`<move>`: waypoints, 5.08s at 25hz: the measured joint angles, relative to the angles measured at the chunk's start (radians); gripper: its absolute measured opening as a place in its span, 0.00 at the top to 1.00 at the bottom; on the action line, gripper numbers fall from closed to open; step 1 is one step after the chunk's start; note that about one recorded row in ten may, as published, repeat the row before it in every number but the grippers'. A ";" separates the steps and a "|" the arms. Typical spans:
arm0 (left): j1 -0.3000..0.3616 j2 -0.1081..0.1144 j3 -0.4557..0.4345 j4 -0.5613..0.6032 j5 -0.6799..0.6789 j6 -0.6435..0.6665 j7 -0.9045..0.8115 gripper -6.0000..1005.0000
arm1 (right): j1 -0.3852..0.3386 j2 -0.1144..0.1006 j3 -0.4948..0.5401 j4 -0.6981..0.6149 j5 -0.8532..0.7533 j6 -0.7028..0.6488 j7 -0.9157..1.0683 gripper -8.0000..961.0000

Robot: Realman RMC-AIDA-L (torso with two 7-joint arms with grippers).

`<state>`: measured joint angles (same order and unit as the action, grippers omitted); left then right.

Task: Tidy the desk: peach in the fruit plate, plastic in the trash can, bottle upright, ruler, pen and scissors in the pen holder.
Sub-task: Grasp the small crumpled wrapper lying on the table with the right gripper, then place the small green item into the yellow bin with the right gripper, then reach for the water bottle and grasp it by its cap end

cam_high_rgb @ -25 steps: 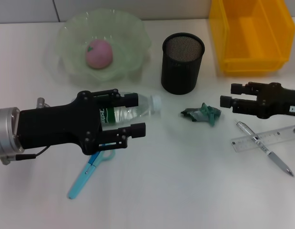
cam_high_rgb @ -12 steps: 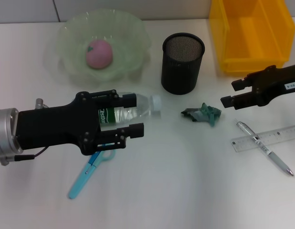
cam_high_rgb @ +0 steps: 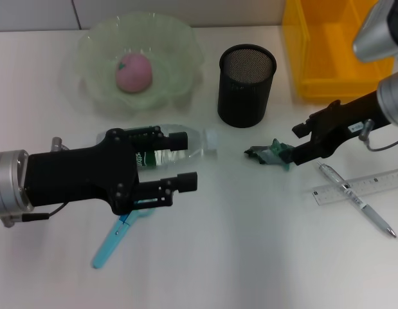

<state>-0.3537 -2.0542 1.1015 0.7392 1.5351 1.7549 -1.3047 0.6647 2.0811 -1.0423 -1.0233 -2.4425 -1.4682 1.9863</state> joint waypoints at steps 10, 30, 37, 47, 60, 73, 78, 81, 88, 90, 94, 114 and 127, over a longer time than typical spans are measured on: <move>-0.011 -0.009 0.001 0.000 0.075 0.008 -0.003 0.34 | 0.005 0.002 -0.099 0.041 0.004 0.081 0.030 0.30; -0.012 -0.009 -0.006 0.000 0.076 0.002 0.004 0.34 | 0.010 0.005 -0.219 0.092 0.024 0.226 0.048 0.35; -0.014 -0.009 -0.006 0.000 0.076 -0.009 0.005 0.34 | 0.018 0.005 -0.235 0.111 0.024 0.243 0.047 0.38; -0.016 -0.009 -0.006 0.000 0.076 -0.025 0.006 0.34 | 0.010 0.006 -0.268 0.109 0.024 0.281 0.042 0.72; -0.018 -0.008 -0.007 0.000 0.075 -0.037 0.007 0.34 | -0.106 0.006 -0.244 -0.011 0.183 0.236 -0.018 0.96; -0.021 -0.007 -0.008 0.000 0.075 -0.058 0.007 0.34 | -0.303 0.009 0.033 -0.100 0.639 0.221 -0.215 0.99; -0.024 -0.008 -0.008 0.000 0.075 -0.070 0.007 0.34 | -0.337 0.006 0.124 -0.062 0.810 0.260 -0.323 0.98; -0.026 -0.009 -0.008 0.000 0.075 -0.071 0.007 0.34 | -0.344 0.003 0.140 -0.024 0.887 0.305 -0.387 0.97; -0.027 -0.009 -0.008 0.000 0.075 -0.076 0.007 0.34 | -0.308 0.003 0.143 0.062 0.913 0.473 -0.423 0.95; -0.027 -0.009 -0.008 0.000 0.075 -0.076 0.007 0.34 | -0.290 0.002 0.144 0.092 0.914 0.532 -0.423 0.94; -0.027 -0.009 -0.008 -0.001 0.076 -0.076 0.007 0.34 | -0.258 0.001 0.142 0.141 0.914 0.604 -0.424 0.93; -0.018 -0.009 -0.008 -0.001 0.076 -0.074 0.007 0.34 | -0.257 0.001 0.143 0.176 0.912 0.571 -0.428 0.58; -0.017 -0.009 -0.009 -0.014 0.072 -0.074 0.007 0.34 | -0.329 -0.004 0.199 0.347 1.134 -0.041 -0.735 0.48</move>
<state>-0.3705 -2.0632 1.0921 0.7255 1.6074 1.6804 -1.2977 0.3356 2.0766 -0.8437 -0.6761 -1.3081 -1.5087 1.2517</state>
